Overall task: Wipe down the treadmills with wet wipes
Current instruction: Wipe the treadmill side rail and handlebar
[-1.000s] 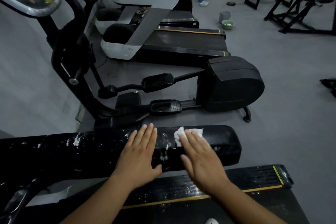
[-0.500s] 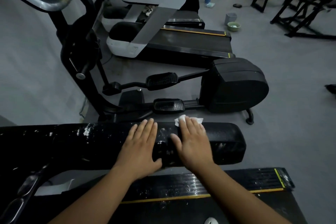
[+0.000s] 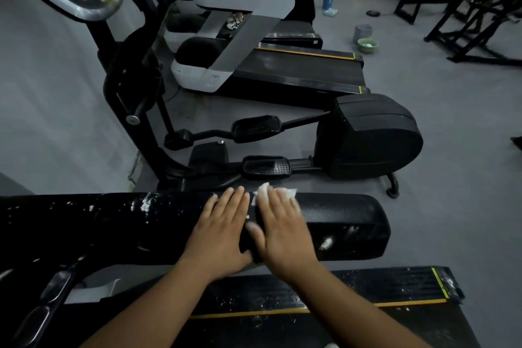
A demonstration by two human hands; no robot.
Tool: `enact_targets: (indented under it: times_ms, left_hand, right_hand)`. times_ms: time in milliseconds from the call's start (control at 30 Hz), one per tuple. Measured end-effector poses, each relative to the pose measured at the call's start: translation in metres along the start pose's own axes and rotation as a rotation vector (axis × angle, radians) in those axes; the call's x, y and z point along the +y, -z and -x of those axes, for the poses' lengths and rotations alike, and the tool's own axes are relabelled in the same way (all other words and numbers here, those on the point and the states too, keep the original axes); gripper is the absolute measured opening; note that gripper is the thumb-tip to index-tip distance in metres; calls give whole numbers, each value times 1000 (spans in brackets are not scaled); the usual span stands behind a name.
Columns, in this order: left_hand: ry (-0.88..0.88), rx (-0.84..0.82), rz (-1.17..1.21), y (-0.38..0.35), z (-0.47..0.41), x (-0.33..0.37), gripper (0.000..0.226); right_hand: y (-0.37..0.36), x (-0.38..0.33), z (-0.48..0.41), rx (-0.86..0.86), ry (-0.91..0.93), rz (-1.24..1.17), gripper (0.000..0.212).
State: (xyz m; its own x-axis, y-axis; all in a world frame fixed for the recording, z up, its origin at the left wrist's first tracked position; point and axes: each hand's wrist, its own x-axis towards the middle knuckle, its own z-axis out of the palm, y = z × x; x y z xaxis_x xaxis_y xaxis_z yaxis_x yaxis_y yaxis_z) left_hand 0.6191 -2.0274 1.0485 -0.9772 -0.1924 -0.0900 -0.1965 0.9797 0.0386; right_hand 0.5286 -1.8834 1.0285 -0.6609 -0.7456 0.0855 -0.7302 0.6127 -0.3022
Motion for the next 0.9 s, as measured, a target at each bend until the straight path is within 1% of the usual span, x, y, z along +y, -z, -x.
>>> enact_targets:
  times_ms: [67,100,133,200,267,300,333,400,433,500,600,667,733,800,900]
  left_hand:
    - [1,-15,-7,0,0,-1,104]
    - [3,-11,-7,-1,0,-1,105]
    - [4,-5,-4,0,-1,-1,106]
    - [3,-28,-3,2,-1,-2,106]
    - [21,-35,-9,5,1,-3,106]
    - [36,-20,-12,5,2,-3,105]
    - [49,-10,-11,5,4,-3,105]
    - [56,-9,-6,4,5,-4,104]
    - [53,-15,-7,3,5,-4,104]
    - [46,-14,3,2,4,-5,105]
    - [38,-30,12,3,3,-8,105]
    - [63,-17,4,4,7,-13,105]
    - [92,2,-9,4,11,-18,105]
    - [94,10,-2,0,14,-22,104]
    - [83,22,25,-2,13,-22,104]
  right_hand:
    - [-3,6,30,-38,136,26,72]
    - [0,16,40,-46,165,54,70]
    - [3,28,41,-38,146,80,68]
    - [9,43,20,3,10,73,70]
    - [11,36,-11,34,-130,84,76]
    - [10,24,-19,38,-145,76,79]
    - [6,12,-20,29,-106,63,79]
    - [-2,-4,2,-29,58,45,77]
    - [-2,-2,17,-53,126,47,75]
    - [5,17,33,-68,170,69,72]
    - [14,38,8,-17,68,54,68]
    - [13,31,-17,-4,-11,61,73]
    - [4,10,-24,-26,-30,77,79]
    - [-3,-6,-8,-58,64,43,78]
    - [13,1,22,-110,287,14,67]
